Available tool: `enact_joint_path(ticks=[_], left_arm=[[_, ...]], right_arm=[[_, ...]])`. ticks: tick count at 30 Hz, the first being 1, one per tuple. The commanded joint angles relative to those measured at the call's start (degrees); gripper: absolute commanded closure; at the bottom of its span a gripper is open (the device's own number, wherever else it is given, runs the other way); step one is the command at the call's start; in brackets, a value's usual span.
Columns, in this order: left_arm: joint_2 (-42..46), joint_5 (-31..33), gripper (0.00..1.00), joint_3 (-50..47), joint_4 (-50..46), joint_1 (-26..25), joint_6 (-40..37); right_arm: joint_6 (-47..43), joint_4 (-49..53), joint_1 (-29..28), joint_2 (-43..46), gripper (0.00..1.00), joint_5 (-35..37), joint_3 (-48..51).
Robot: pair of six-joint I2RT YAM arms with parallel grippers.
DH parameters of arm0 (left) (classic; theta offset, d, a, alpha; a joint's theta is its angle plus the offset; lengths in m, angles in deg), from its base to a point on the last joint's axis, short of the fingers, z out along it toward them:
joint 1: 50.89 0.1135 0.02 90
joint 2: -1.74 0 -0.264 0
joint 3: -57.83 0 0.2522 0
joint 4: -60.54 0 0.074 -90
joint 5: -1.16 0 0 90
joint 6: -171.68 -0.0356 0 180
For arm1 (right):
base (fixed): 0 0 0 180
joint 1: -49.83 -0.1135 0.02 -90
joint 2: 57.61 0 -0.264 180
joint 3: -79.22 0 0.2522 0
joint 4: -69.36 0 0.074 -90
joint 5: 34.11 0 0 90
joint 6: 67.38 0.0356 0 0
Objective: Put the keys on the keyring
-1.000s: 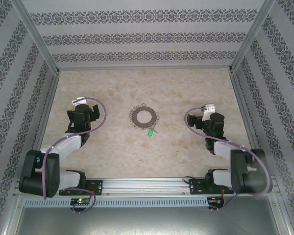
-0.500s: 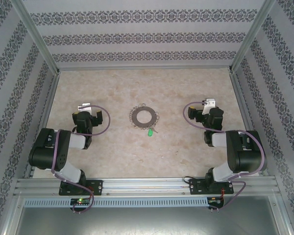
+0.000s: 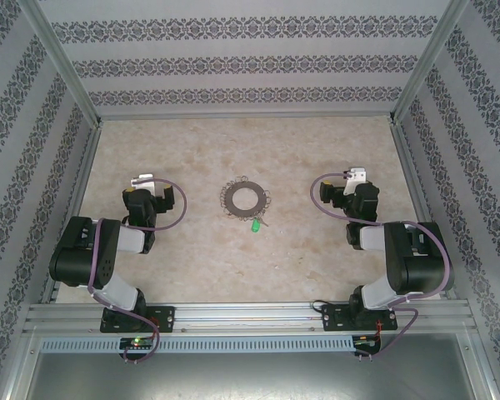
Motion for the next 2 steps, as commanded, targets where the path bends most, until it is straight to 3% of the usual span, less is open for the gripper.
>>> enact_joint_path(ticks=[1,2], left_arm=[[-0.3,-0.46,0.0,0.17,3.41,0.53,-0.37],[-0.26,-0.52,0.0,0.19,3.17,0.55,-0.31]], right_arm=[[0.1,-1.03,-0.56,0.21,0.02,0.94,-0.77],[-0.02,-1.17,-0.75,0.38,0.02,1.35,-0.55]])
